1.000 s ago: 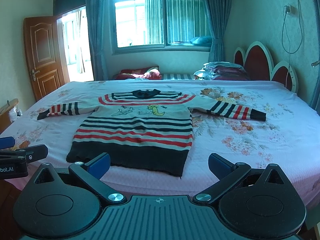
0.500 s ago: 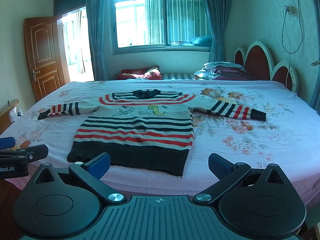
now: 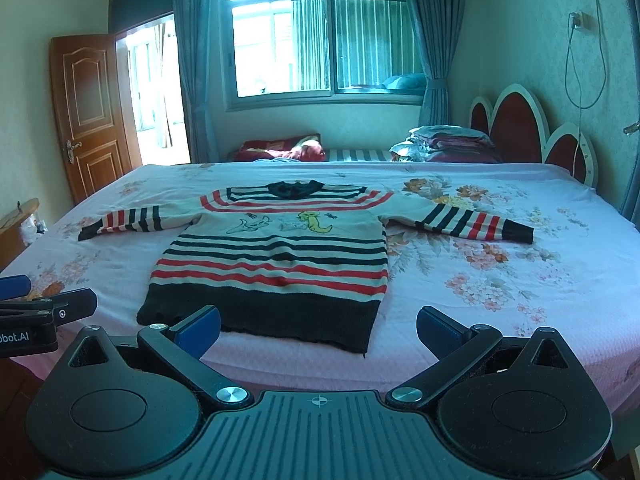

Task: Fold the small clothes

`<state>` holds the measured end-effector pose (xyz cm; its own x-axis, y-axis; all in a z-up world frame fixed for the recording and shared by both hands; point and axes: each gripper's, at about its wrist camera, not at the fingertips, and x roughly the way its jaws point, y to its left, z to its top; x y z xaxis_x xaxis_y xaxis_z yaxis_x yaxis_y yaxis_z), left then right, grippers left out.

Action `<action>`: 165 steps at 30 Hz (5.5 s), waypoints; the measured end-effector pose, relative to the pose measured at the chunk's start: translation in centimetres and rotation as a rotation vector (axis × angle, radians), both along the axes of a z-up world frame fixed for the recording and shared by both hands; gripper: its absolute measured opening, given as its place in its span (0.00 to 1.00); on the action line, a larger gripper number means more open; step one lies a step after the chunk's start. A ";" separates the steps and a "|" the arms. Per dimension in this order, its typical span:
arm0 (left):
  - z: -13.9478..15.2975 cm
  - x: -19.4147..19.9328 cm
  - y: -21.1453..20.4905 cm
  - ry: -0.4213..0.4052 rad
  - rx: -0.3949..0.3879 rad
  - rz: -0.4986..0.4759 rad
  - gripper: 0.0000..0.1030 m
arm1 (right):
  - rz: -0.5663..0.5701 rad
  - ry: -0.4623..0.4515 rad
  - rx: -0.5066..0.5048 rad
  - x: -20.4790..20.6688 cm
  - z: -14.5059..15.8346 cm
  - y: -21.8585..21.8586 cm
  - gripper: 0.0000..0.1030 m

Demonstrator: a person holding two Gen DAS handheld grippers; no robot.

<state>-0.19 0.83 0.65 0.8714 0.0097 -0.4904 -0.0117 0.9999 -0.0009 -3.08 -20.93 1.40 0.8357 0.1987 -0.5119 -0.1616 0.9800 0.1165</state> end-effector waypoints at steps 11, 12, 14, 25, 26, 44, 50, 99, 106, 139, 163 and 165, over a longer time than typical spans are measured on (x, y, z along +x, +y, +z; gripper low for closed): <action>0.0 -0.1 0.2 0.001 0.000 0.000 1.00 | -0.001 0.002 0.000 0.0 -0.1 0.1 1.00; 0.0 -0.1 0.2 0.000 -0.001 0.000 1.00 | 0.000 0.002 0.000 0.0 -0.1 0.1 1.00; 0.0 -0.1 0.2 0.001 0.001 0.000 1.00 | -0.001 0.003 0.001 0.0 -0.1 0.1 1.00; -0.3 0.1 1.0 0.017 0.003 0.012 1.00 | 0.006 0.013 0.007 0.8 -0.4 0.6 1.00; -0.3 0.3 1.1 0.020 0.005 0.014 1.00 | 0.007 0.015 0.009 1.0 -0.5 0.7 1.00; -2.1 12.3 3.3 0.058 -0.011 -0.033 1.00 | -0.058 0.046 -0.006 12.0 -1.9 2.2 1.00; -2.3 17.1 4.1 0.058 -0.024 -0.079 1.00 | -0.102 0.043 -0.003 16.6 -1.9 2.7 1.00; -9.0 46.8 -18.8 0.298 0.041 -0.257 0.98 | -0.659 0.279 0.445 41.3 -17.6 -32.7 0.38; -9.3 48.5 -19.9 0.300 0.067 -0.259 0.98 | -0.666 0.242 0.506 41.9 -19.1 -34.1 0.28; -10.8 49.7 7.0 0.310 -0.145 -0.063 0.98 | 0.063 0.124 0.099 52.6 -13.2 1.1 0.06; -13.8 53.5 3.1 0.370 -0.434 -0.183 0.97 | 0.007 0.072 0.070 49.4 -12.6 2.2 0.28; -14.7 54.4 2.3 0.394 -0.434 -0.156 0.96 | -0.055 0.066 0.083 48.7 -12.0 -0.8 0.28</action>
<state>54.24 3.15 -14.04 0.5983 -0.3770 -0.7070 0.0528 0.8990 -0.4347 45.60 -21.70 -10.60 0.8113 0.1971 -0.5504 -0.0970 0.9738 0.2058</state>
